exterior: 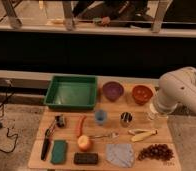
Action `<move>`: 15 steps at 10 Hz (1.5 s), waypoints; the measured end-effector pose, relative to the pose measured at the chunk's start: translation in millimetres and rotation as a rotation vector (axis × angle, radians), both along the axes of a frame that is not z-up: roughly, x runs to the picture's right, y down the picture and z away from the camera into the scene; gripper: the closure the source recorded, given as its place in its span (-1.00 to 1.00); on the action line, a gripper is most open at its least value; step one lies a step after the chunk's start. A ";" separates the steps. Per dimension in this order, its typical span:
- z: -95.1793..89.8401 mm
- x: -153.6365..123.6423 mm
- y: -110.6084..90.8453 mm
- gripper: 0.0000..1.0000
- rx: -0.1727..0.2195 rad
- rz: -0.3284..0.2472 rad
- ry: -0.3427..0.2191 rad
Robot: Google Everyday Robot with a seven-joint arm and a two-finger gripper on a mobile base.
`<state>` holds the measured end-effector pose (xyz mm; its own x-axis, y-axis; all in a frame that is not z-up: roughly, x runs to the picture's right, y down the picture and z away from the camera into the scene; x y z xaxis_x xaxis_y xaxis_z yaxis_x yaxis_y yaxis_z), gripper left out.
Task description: Place sponge in plastic cup
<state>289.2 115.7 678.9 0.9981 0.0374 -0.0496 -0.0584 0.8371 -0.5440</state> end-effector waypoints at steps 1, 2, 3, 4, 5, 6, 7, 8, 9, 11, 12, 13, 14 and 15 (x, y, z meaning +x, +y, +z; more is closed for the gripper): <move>0.0 0.0 0.0 -0.60 0.000 0.000 0.000; 0.0 0.0 0.0 -0.60 0.000 0.000 0.000; 0.0 0.0 0.0 -0.60 0.000 0.000 0.000; 0.0 0.0 0.0 -0.60 0.000 0.000 0.000; 0.0 0.0 0.1 -0.60 0.000 0.000 0.000; 0.1 -0.3 1.1 -0.60 -0.002 -0.001 0.000; -0.2 -3.3 7.0 -0.60 -0.009 -0.008 -0.007; -1.4 -10.7 11.8 -0.60 -0.006 -0.019 -0.020; -1.9 -24.2 18.1 -0.60 -0.007 -0.031 -0.034; -3.7 -63.9 29.0 -0.60 -0.010 -0.062 -0.070; -6.1 -87.2 34.0 -0.60 -0.008 -0.086 -0.092; -9.2 -105.2 37.1 -0.60 -0.004 -0.107 -0.114; -12.7 -120.5 40.7 -0.60 -0.002 -0.124 -0.135; -18.6 -140.6 47.0 -0.60 0.000 -0.146 -0.165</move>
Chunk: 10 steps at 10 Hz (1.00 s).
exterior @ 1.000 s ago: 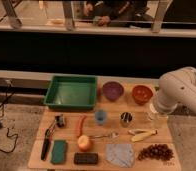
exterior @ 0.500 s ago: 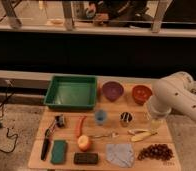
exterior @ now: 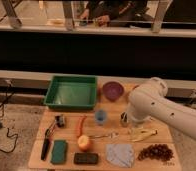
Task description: Place sponge in plastic cup
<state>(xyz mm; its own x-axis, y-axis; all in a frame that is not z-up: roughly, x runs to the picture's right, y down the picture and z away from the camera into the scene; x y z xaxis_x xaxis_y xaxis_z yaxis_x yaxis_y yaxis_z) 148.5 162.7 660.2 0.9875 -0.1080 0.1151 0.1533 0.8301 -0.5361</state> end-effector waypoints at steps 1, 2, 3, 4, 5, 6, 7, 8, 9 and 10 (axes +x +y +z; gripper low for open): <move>-8.6 -23.6 10.5 -0.60 -0.002 -0.025 -0.037; -14.9 -38.7 20.3 -0.60 -0.007 -0.040 -0.061; -23.8 -61.0 35.2 -0.60 -0.015 -0.063 -0.095; -28.4 -78.0 46.7 -0.60 -0.022 -0.082 -0.118; -31.1 -95.7 56.0 -0.60 -0.029 -0.101 -0.139; -31.8 -110.9 64.3 -0.60 -0.039 -0.112 -0.155; -30.8 -136.3 76.1 -0.60 -0.053 -0.133 -0.173; -27.0 -155.9 84.7 -0.60 -0.068 -0.139 -0.184; -21.0 -173.8 91.8 -0.60 -0.086 -0.137 -0.192; -11.2 -191.8 102.7 -0.60 -0.121 -0.132 -0.194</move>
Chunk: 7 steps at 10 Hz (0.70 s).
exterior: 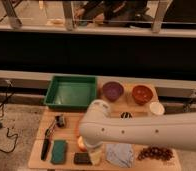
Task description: Place sponge in plastic cup
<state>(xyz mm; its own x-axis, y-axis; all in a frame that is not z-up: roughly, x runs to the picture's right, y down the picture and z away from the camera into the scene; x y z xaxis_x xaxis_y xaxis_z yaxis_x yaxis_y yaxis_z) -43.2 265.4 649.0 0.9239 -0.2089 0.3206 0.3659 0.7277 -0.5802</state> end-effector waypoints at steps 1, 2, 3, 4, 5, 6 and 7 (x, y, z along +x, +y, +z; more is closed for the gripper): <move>12.5 -19.7 9.9 -0.60 -0.034 0.008 0.000; 17.8 -31.4 14.0 -0.60 -0.052 0.015 -0.001; 21.7 -45.2 18.3 -0.60 -0.072 0.020 -0.006; 22.6 -47.1 18.9 -0.60 -0.075 0.020 -0.005; 22.7 -46.4 18.8 -0.60 -0.075 0.022 -0.004; 22.7 -46.1 18.8 -0.60 -0.076 0.023 -0.003; 22.7 -46.2 18.8 -0.60 -0.076 0.023 -0.003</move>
<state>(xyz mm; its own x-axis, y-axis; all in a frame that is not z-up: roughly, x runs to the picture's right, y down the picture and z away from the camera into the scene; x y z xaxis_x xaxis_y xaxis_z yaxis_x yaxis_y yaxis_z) -89.4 284.2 671.7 0.9270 -0.1630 0.3377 0.3518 0.6899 -0.6326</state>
